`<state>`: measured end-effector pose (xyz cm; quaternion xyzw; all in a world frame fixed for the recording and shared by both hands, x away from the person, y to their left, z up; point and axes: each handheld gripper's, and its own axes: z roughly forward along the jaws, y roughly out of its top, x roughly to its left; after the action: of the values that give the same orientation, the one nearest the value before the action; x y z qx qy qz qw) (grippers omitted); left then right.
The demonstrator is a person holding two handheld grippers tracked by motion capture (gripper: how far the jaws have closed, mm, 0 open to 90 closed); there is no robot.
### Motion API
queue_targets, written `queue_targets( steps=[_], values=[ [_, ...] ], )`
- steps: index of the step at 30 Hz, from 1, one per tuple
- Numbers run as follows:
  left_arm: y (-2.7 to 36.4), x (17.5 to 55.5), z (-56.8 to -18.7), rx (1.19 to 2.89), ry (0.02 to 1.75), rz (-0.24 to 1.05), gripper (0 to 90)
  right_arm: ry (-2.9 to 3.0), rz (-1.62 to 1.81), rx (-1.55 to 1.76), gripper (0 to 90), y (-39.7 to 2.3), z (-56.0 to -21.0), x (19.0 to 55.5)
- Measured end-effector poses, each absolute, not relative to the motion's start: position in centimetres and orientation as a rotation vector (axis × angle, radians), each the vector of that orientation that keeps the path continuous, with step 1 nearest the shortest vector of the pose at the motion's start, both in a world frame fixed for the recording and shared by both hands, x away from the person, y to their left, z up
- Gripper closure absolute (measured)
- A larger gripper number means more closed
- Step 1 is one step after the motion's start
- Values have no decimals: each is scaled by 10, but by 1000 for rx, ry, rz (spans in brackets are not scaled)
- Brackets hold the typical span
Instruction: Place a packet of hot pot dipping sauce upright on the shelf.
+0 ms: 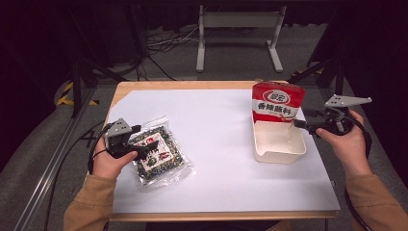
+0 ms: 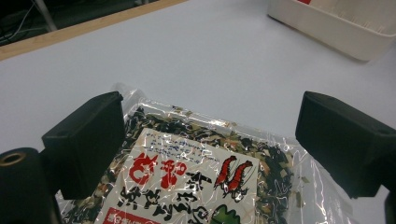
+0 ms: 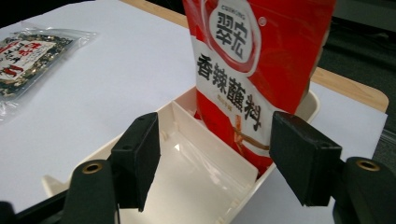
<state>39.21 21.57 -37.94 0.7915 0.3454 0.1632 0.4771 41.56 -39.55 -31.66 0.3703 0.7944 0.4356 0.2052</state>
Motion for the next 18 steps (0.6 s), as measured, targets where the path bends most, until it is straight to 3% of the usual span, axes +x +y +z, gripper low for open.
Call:
queue_targets(
  steps=[6,12,18],
  values=[
    [218,392,-377,1911,845,400,79,2213,1285,1006,335,-387,-318,401],
    [225,395,-374,1897,850,380,142,2209,1292,963,332,-376,-319,388],
    [227,394,-374,1929,864,388,106,2210,1329,934,339,-366,-325,381]
  ],
)
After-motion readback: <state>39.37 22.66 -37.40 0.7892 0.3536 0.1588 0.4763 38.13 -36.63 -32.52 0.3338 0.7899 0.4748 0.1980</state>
